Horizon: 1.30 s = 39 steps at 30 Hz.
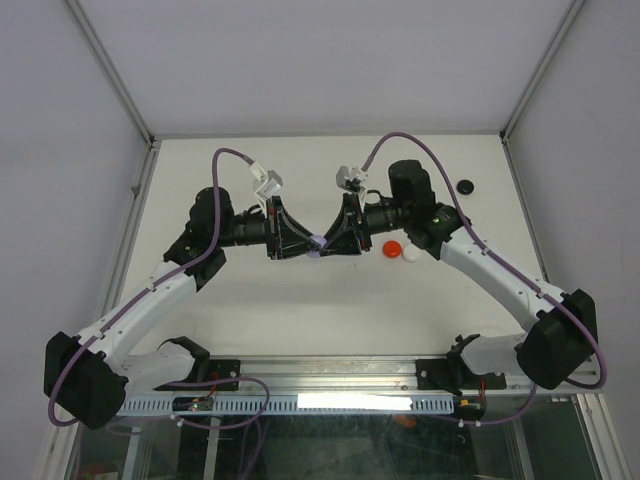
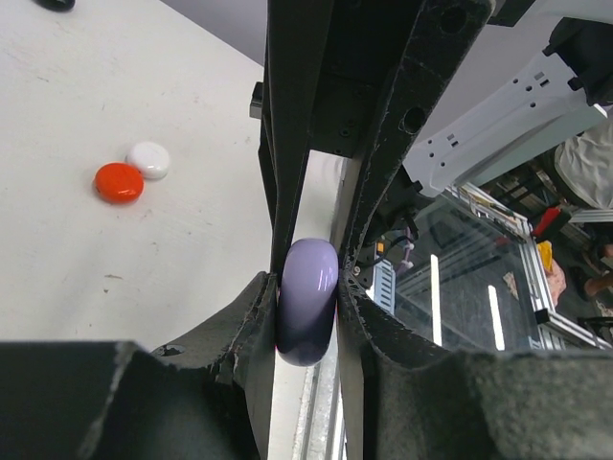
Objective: Insert the wireless bluetooth earbuds into the charging case
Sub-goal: Pick up the charging case at the center of the board.
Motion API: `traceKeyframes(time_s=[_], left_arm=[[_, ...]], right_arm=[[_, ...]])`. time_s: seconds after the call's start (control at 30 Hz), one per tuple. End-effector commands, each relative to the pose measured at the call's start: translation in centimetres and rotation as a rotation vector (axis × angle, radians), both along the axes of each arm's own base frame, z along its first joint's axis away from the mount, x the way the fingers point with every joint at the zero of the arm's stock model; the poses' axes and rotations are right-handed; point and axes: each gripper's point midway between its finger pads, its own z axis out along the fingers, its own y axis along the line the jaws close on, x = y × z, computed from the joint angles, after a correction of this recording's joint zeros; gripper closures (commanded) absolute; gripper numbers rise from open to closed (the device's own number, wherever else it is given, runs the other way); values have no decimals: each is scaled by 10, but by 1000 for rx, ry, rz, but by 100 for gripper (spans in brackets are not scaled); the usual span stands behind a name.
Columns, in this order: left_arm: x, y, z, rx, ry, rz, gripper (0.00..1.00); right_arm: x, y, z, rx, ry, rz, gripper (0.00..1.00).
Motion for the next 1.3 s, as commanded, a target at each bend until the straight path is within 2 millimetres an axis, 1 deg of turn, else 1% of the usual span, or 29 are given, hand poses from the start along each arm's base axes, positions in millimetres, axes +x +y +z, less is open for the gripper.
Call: traceKeyframes(time_s=[0.0, 0.03, 0.07, 0.1, 0.27, 0.33, 0.37, 0.43, 0.6, 0.73, 0.83, 0.9, 1.13, 1.27], left_arm=[[4, 1, 24, -39, -72, 10, 89], [4, 1, 24, -39, -75, 13, 95], [5, 1, 24, -39, -81, 20, 99], [6, 2, 24, -38, -84, 29, 100], [11, 9, 31, -60, -128, 115, 100], [11, 13, 39, -91, -148, 146, 100], [11, 14, 42, -108, -155, 158, 100], [9, 17, 49, -147, -174, 175, 100], [4, 20, 59, -233, -193, 188, 100], [0, 20, 66, -287, -205, 178, 100], [-2, 18, 65, -297, -205, 170, 100], [-2, 17, 64, -296, -203, 165, 100], [-9, 11, 66, -309, -214, 133, 100], [-13, 9, 66, -312, -219, 118, 100]], right_arm=[[1, 6, 18, 32, -70, 18, 100], [1, 7, 18, 32, -71, 16, 100], [0, 7, 17, 33, -71, 15, 98], [2, 7, 19, 46, -82, 4, 94], [1, 5, 26, 137, -102, -61, 68], [1, 3, 29, 180, -108, -94, 61], [0, 2, 25, 199, -103, -109, 59], [-2, 1, 28, 253, -102, -134, 55], [-8, 0, 36, 387, -105, -176, 52], [-9, 4, 44, 461, -100, -198, 51], [-8, 5, 53, 518, -106, -219, 51], [-8, 7, 56, 539, -104, -221, 51], [-4, 15, 57, 558, -80, -229, 52], [-3, 17, 60, 581, -76, -227, 54]])
